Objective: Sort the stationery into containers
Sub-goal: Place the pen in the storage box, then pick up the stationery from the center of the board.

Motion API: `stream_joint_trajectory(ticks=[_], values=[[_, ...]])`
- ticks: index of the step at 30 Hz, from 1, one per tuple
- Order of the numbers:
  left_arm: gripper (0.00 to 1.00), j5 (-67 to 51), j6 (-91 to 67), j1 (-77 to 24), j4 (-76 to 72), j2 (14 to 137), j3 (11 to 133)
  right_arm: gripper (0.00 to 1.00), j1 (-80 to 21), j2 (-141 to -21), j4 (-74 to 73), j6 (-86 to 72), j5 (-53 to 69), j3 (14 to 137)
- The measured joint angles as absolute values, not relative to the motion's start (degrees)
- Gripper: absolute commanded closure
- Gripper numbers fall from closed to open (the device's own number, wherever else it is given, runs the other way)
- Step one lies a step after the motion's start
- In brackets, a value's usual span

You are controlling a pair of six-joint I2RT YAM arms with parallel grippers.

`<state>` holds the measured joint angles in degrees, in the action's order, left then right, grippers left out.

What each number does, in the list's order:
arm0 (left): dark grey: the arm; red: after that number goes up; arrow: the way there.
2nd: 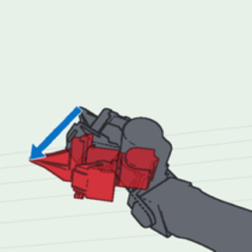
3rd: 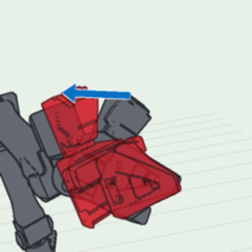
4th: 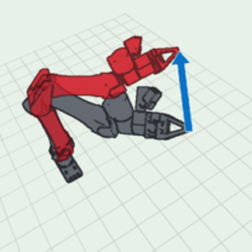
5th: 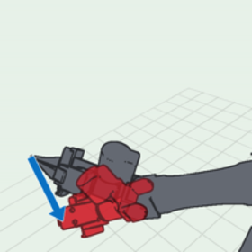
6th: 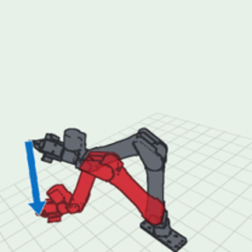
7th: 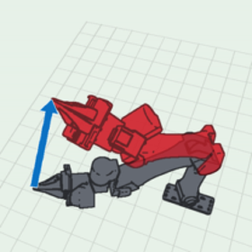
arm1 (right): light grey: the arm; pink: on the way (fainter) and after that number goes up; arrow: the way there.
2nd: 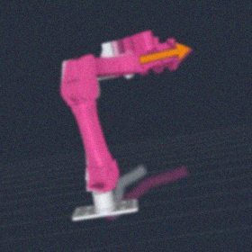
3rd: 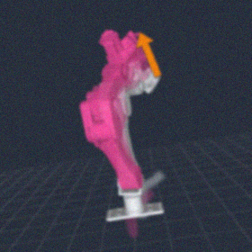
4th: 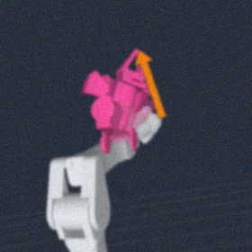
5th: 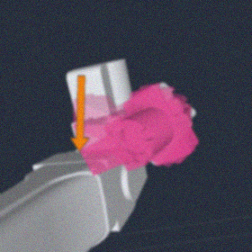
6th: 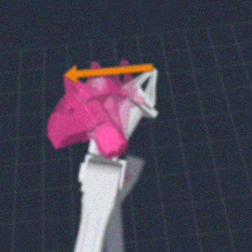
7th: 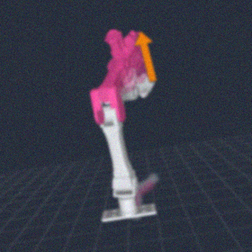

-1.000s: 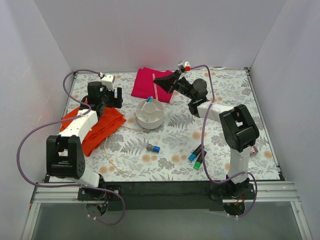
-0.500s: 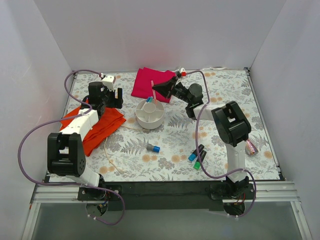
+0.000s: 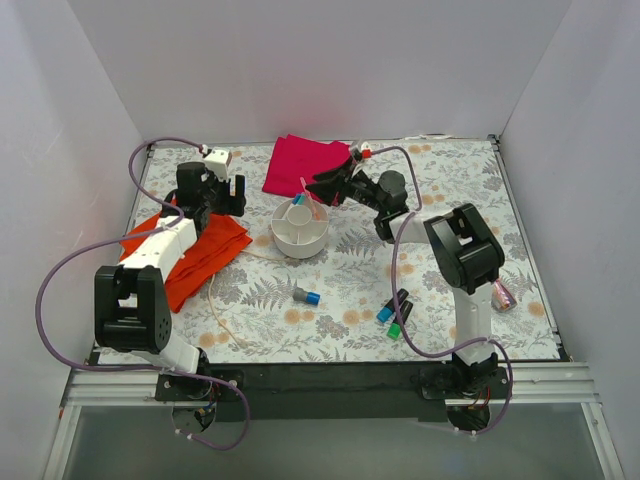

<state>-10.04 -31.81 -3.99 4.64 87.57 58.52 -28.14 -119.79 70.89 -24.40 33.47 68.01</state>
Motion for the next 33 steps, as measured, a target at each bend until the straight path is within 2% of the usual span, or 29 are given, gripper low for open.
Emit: stream_joint_trajectory(ticks=[7, 12, 15, 20, 25, 26, 33], values=[[0.22, -12.16, -27.99, -3.99, 5.67, 85.93, 61.45, 0.45, -24.69, -108.88, 62.46, -19.55, 34.72, 61.34], [0.24, -18.72, -22.35, -3.99, 8.54, 78.96, 61.58, 0.45, -21.37, -90.15, 52.82, -7.25, 37.52, 52.45], [0.26, -24.49, -17.93, -4.16, 12.93, 73.60, 61.71, 0.46, -22.33, -80.03, 43.55, 2.15, 41.01, 48.36], [0.24, -32.64, -8.16, -5.58, 22.59, 66.54, 61.71, 0.45, -25.45, -70.89, 25.02, 12.47, 41.93, 46.81], [0.19, -36.36, -0.14, -14.74, 32.16, 64.03, 62.81, 0.41, -25.56, -63.05, 7.68, 19.73, 34.83, 45.21], [0.18, -37.17, 0.32, -17.17, 34.44, 64.82, 64.16, 0.37, -25.52, -61.47, 4.16, 20.95, 32.53, 45.21], [0.19, -36.38, 0.67, -35.79, 44.62, 77.69, 75.11, 0.35, -21.21, -57.04, -11.20, 14.02, 22.20, 45.54]])
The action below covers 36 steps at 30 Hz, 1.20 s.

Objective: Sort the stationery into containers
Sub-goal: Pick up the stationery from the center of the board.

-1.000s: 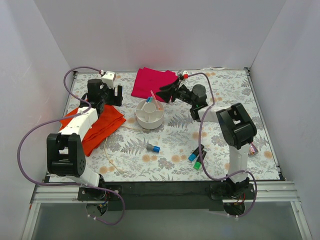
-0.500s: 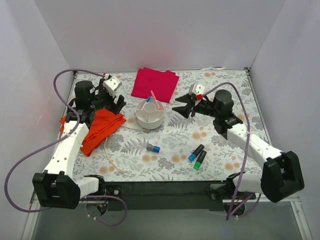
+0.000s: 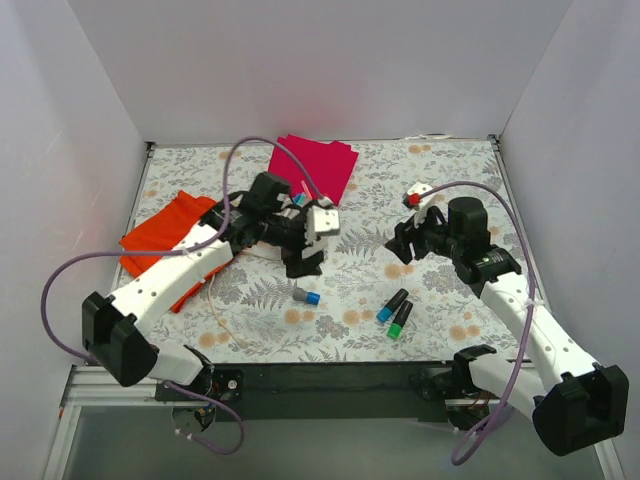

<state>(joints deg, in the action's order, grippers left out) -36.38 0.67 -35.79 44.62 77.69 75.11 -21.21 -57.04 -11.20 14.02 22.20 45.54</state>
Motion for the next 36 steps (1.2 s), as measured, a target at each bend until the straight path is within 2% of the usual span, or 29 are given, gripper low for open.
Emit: stream_joint_trajectory(ticks=[5, 9, 13, 20, 36], values=[[0.19, -30.28, 2.59, -45.41, 47.64, 82.52, 71.53, 0.34, -12.97, -52.64, -17.67, 7.42, 21.78, 41.15], [0.20, -25.54, 3.97, -49.47, 49.15, 85.76, 69.84, 0.35, -12.01, -50.04, -20.23, 5.54, 21.76, 40.36], [0.21, -20.95, 6.02, -49.65, 48.80, 88.20, 69.67, 0.35, -11.99, -47.72, -19.99, 4.54, 22.24, 40.16], [0.29, -15.51, 8.14, -49.87, 47.57, 92.16, 69.67, 0.34, -11.99, -45.78, -19.57, 3.70, 23.29, 36.62], [0.36, -14.96, 8.60, -50.39, 47.24, 98.26, 69.67, 0.34, -11.44, -45.82, -17.37, 2.22, 24.43, 34.94]])
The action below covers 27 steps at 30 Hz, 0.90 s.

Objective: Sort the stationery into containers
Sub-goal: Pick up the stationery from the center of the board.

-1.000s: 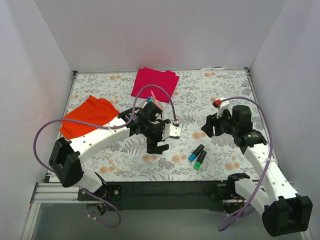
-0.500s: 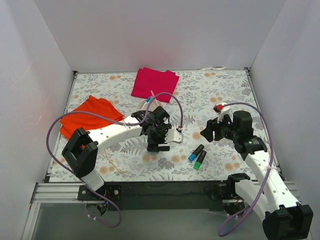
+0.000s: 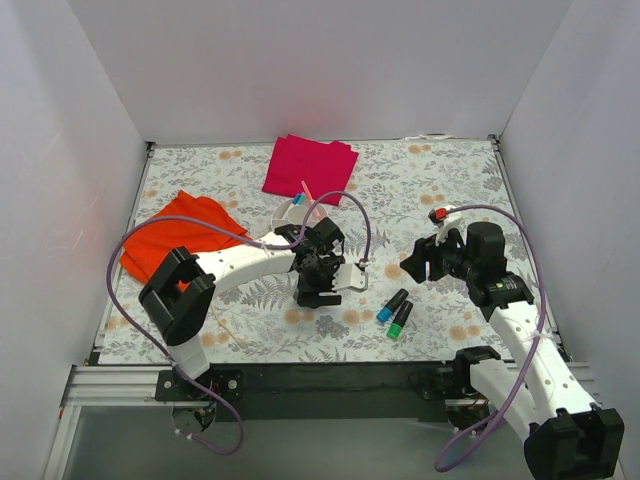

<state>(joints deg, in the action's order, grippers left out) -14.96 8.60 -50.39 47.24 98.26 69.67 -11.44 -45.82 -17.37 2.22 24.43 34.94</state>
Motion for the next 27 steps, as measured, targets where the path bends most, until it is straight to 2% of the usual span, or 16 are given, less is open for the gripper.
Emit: stream_joint_trajectory(ticks=[10, 15, 16, 18, 21, 22, 23, 27], values=[[0.40, -15.86, 8.10, -51.03, 45.98, 102.76, 69.67, 0.34, -9.87, -46.24, -16.10, 1.21, 24.86, 34.92], [0.53, -15.75, 7.99, -51.09, 45.50, 103.07, 69.43, 0.34, -9.06, -46.22, -15.68, 0.99, 25.69, 34.70], [0.60, -15.66, 8.01, -51.09, 45.36, 103.11, 69.25, 0.34, -8.97, -46.22, -15.68, 0.97, 25.76, 34.68], [0.66, -15.49, 7.90, -51.09, 45.19, 103.48, 69.04, 0.34, -8.67, -46.24, -15.55, 0.97, 26.06, 34.68], [0.84, -15.38, 7.68, -51.11, 45.06, 104.14, 69.08, 0.34, -8.25, -46.37, -15.27, 1.04, 26.28, 34.68], [0.95, -15.40, 7.68, -51.11, 45.17, 104.14, 69.17, 0.35, -8.08, -46.54, -15.20, 1.04, 26.33, 34.68], [0.99, -15.40, 7.68, -51.11, 45.28, 104.14, 69.28, 0.35, -7.90, -46.70, -15.20, 1.04, 26.35, 34.68], [1.00, -15.53, 6.94, -51.13, 47.33, 104.25, 70.94, 0.34, -7.27, -47.03, -15.20, 1.15, 26.35, 34.68]])
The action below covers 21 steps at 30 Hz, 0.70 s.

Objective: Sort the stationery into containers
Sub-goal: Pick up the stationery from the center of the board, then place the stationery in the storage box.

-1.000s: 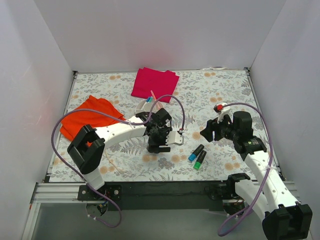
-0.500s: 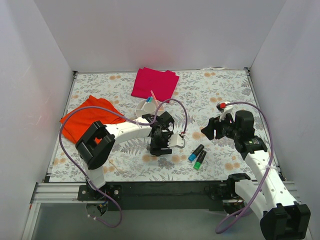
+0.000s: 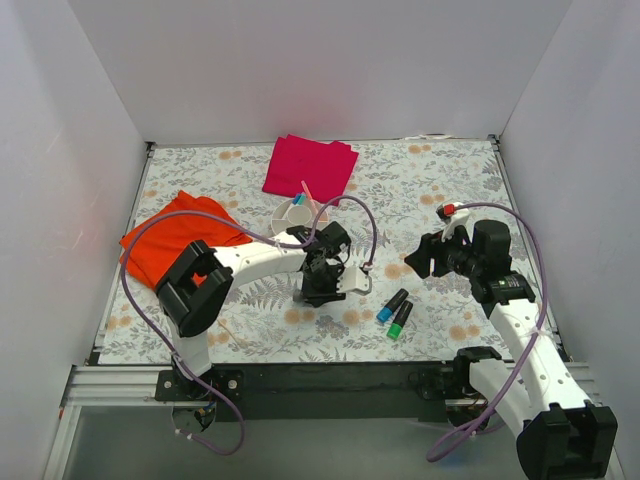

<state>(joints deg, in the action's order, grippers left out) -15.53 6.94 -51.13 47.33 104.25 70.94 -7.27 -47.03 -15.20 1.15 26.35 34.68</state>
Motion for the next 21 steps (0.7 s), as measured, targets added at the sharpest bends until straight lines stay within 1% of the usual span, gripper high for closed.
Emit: stream_joint_trajectory(ticks=[3, 6, 8, 11, 17, 19, 21], values=[[1.00, -15.92, 5.89, -51.03, 50.68, 104.64, 75.61, 0.34, -7.03, -47.31, -15.25, 1.52, 26.35, 34.72], [1.00, -17.63, 4.38, -50.19, 53.80, 104.81, 83.94, 0.34, -6.81, -48.14, -15.90, 2.11, 26.30, 35.11], [1.00, -19.29, 3.16, -49.15, 54.22, 104.71, 89.45, 0.35, -6.76, -49.12, -16.86, 2.79, 26.24, 36.07], [1.00, -22.09, 0.21, -46.52, 53.43, 103.77, 94.48, 0.35, -6.76, -50.54, -18.28, 3.57, 25.69, 38.26], [1.00, -27.68, -7.70, -37.80, 46.46, 98.26, 95.33, 0.36, -6.76, -52.99, -21.06, 5.04, 23.94, 44.21], [1.00, -28.51, -9.85, -35.05, 41.30, 94.37, 92.16, 0.36, -6.76, -54.11, -21.45, 5.61, 23.29, 46.09], [1.00, -28.93, -11.66, -33.21, 34.11, 87.96, 85.21, 0.36, -6.76, -55.29, -21.74, 6.22, 22.57, 47.33]])
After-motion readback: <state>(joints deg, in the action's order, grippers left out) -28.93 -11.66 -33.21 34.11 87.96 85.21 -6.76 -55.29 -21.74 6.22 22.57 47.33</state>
